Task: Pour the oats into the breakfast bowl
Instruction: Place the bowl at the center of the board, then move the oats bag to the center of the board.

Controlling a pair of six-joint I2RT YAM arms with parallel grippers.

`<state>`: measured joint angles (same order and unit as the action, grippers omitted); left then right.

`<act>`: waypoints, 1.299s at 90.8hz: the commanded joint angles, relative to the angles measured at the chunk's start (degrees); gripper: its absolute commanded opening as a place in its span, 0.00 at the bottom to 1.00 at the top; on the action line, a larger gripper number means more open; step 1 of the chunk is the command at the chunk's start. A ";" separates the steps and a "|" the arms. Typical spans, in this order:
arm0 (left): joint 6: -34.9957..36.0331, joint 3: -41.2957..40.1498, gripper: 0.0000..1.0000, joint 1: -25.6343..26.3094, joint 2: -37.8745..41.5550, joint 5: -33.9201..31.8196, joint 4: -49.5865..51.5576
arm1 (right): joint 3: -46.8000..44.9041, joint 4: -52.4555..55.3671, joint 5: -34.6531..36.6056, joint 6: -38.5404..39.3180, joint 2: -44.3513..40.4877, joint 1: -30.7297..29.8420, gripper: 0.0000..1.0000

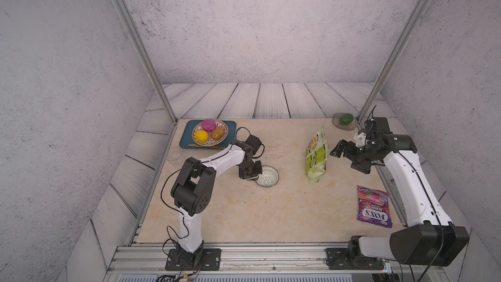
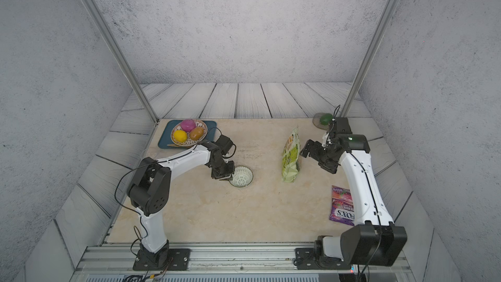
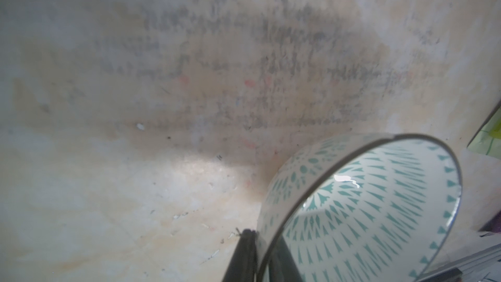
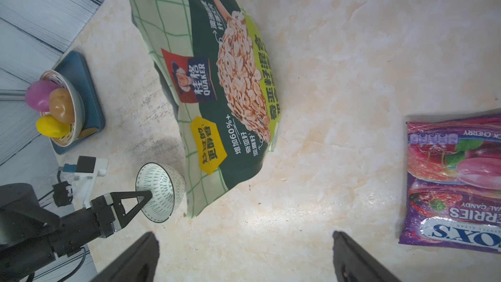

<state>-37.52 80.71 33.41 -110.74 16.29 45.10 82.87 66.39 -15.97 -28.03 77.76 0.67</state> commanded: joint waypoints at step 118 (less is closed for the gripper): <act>-7.78 3.84 0.84 -0.14 14.96 3.54 -12.96 | 10.53 2.29 3.43 -2.48 10.90 -18.49 0.01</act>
<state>-41.93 83.24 33.23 -94.00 15.75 35.88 94.48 69.69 -9.74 -27.81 92.18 -17.02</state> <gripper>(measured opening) 0.857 0.047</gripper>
